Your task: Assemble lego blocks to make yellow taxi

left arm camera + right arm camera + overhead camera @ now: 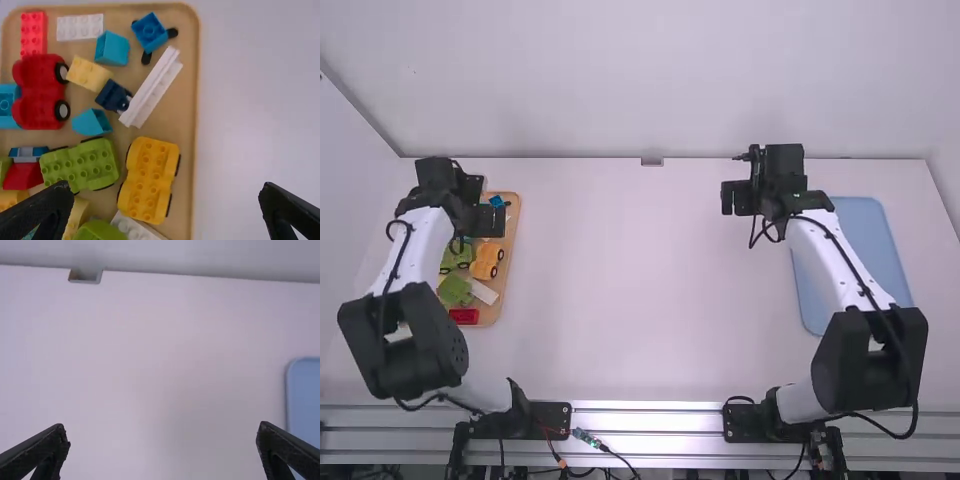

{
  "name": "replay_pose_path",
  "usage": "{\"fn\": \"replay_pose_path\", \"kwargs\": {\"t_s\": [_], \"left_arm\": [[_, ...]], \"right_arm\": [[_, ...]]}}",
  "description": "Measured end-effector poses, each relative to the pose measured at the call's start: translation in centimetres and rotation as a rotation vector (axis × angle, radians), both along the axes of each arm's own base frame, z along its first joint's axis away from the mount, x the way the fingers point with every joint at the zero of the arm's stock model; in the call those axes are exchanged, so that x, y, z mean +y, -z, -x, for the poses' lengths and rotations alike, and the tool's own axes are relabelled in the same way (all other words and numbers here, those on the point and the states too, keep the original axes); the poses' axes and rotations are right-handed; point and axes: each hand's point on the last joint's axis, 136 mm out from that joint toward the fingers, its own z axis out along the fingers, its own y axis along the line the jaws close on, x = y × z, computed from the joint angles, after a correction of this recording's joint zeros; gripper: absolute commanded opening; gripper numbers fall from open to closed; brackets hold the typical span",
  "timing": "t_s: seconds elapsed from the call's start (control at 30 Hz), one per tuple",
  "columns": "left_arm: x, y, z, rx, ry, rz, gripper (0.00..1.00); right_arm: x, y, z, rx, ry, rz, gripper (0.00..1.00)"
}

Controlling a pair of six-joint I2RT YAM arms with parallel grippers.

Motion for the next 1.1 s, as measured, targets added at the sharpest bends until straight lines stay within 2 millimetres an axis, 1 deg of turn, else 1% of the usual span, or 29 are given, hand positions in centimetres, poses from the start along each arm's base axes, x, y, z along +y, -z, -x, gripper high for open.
{"fn": "replay_pose_path", "kwargs": {"t_s": [0.03, 0.13, 0.23, 0.3, 0.43, 0.53, 0.6, 0.83, 0.87, 0.97, 1.0, 1.1], "left_arm": [[0.2, 0.3, 0.0, 0.01, -0.002, 0.003, 0.99], [1.4, 2.2, 0.9, 0.105, -0.006, 0.034, 0.99], [1.9, 3.1, 1.3, 0.141, 0.007, 0.048, 0.99], [1.9, 3.2, 1.5, 0.152, 0.012, 0.052, 0.99], [1.8, 3.2, 1.4, 0.152, 0.025, 0.048, 0.99], [1.7, 3.5, 1.6, 0.156, 0.032, 0.05, 1.0], [1.5, 4.0, 2.0, 0.171, 0.032, 0.057, 1.0], [0.6, 7.3, 3.9, 0.224, 0.033, 0.083, 0.98], [0.5, 7.7, 4.2, 0.231, 0.033, 0.086, 0.96], [0.2, 8.7, 4.9, 0.246, 0.032, 0.091, 0.95], [0.2, 9.1, 5.1, 0.25, 0.029, 0.087, 0.91], [0.4, 9.8, 5.6, 0.261, 0.024, 0.071, 0.91]], "right_arm": [[-0.1, 0.1, 0.0, 0.002, 0.001, 0.002, 0.99], [-0.8, 0.4, -0.1, 0.009, 0.017, 0.002, 0.98], [-0.9, 0.4, -0.1, 0.012, 0.014, -0.004, 0.99], [-0.6, 0.3, -0.1, 0.01, 0.003, -0.018, 0.99], [0.1, 0.7, -0.4, 0.01, -0.023, -0.037, 0.99], [0.7, 1.9, -0.3, 0.041, -0.048, -0.036, 0.99], [1.0, 2.2, -0.3, 0.048, -0.058, -0.035, 0.99], [1.3, 1.8, -0.8, 0.018, -0.071, -0.034, 0.99], [1.2, 1.7, -0.9, 0.015, -0.071, -0.034, 0.99], [1.1, 1.7, -0.9, 0.012, -0.073, -0.03, 0.99], [1.1, 1.7, -0.9, 0.012, -0.075, -0.028, 0.99], [1.1, 1.7, -0.9, 0.01, -0.081, -0.024, 0.99]]}}
